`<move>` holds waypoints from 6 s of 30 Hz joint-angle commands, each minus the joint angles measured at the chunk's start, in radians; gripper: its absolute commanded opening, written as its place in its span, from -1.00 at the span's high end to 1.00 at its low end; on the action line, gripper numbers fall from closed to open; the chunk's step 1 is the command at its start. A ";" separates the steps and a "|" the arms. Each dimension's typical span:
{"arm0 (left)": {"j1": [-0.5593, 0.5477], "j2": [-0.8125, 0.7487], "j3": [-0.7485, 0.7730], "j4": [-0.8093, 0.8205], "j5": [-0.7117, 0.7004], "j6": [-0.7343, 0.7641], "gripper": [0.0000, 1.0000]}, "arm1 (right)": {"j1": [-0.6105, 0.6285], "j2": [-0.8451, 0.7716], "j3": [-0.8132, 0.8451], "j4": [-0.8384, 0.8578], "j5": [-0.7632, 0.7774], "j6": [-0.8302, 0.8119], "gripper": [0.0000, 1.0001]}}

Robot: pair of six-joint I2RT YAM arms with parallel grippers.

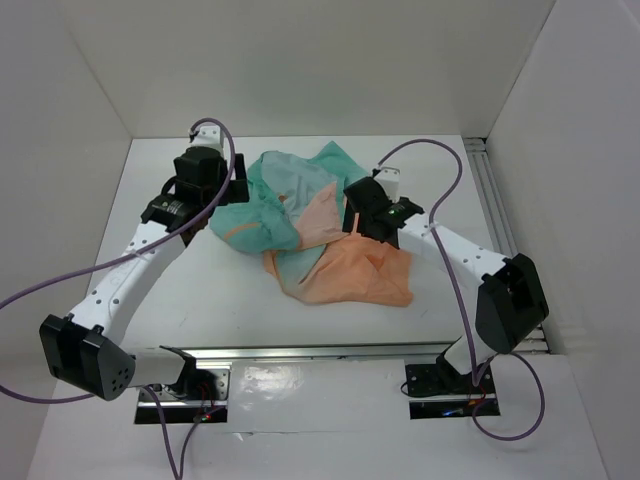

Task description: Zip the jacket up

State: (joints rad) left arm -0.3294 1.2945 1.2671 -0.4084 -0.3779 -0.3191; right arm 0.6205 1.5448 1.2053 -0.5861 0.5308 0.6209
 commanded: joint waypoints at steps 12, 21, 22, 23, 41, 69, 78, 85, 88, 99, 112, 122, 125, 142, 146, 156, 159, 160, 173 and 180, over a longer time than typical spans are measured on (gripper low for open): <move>-0.003 -0.043 -0.037 -0.063 0.319 -0.087 -0.65 | 0.062 -0.061 -0.082 0.248 -0.222 0.010 -0.99; -0.042 0.164 0.000 -0.178 0.404 -0.192 -0.70 | 0.090 0.008 -0.065 0.370 -0.454 0.000 -0.94; -0.051 0.164 0.000 -0.165 0.389 -0.201 -0.75 | 0.081 -0.009 -0.091 0.379 -0.466 0.010 -0.94; -0.065 0.183 0.000 -0.155 0.378 -0.210 -0.77 | 0.081 -0.020 -0.105 0.379 -0.466 0.022 -0.94; -0.135 0.583 0.299 -0.306 0.191 -0.276 -0.08 | 0.010 -0.259 -0.265 0.301 -0.411 0.063 -0.92; -0.025 0.112 -0.313 -0.141 0.436 -0.278 1.00 | 0.070 0.188 -0.004 0.592 -0.821 0.137 -0.39; 0.006 0.066 -0.373 -0.128 0.465 -0.287 0.94 | 0.125 0.370 0.112 0.592 -0.862 0.125 -0.41; 0.052 0.011 -0.360 -0.162 0.465 -0.278 -0.21 | 0.136 0.480 0.177 0.583 -0.900 0.115 -0.32; 0.087 -0.012 -0.318 -0.178 0.465 -0.267 -0.21 | 0.145 0.512 0.197 0.597 -0.956 0.093 -0.30; 0.242 -0.054 -0.201 -0.213 0.554 -0.210 -0.25 | 0.189 0.402 0.096 0.736 -1.057 0.042 0.24; 0.285 0.028 -0.106 -0.210 0.735 -0.135 -0.25 | 0.272 0.279 -0.078 0.686 -0.982 -0.036 1.00; 0.193 0.150 -0.077 -0.246 0.887 0.014 -0.48 | 0.291 0.147 -0.227 0.637 -0.916 -0.049 1.00; 0.159 0.160 -0.064 -0.259 0.889 0.023 -0.48 | 0.291 0.106 -0.249 0.609 -0.891 -0.049 1.00; -0.013 0.189 -0.173 -0.003 1.011 0.032 -0.46 | 0.291 -0.073 -0.351 0.468 -0.749 -0.069 1.00; -0.013 0.207 -0.173 -0.003 1.022 0.023 -0.46 | 0.291 -0.135 -0.375 0.408 -0.686 -0.060 0.53; -0.054 0.247 -0.112 -0.039 0.930 0.035 -0.43 | 0.272 -0.359 -0.362 0.177 -0.448 0.002 0.03; -0.109 0.279 -0.062 -0.084 0.829 0.044 -0.41 | 0.233 -0.423 -0.342 0.076 -0.341 0.066 0.06; -0.147 0.311 -0.023 -0.116 0.795 0.045 -0.39 | 0.207 -0.440 -0.342 0.056 -0.321 0.082 0.08; -0.313 0.566 0.210 -0.276 0.390 -0.049 -0.39 | 0.082 -0.566 -0.374 -0.007 -0.305 0.129 0.08; -0.350 0.608 0.232 -0.333 0.369 -0.110 -0.31 | 0.064 -0.539 -0.374 -0.008 -0.305 0.100 0.08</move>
State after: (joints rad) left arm -0.6689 1.8992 1.4685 -0.6968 0.0116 -0.3798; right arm 0.6964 0.9943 0.8280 -0.5793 0.2066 0.7341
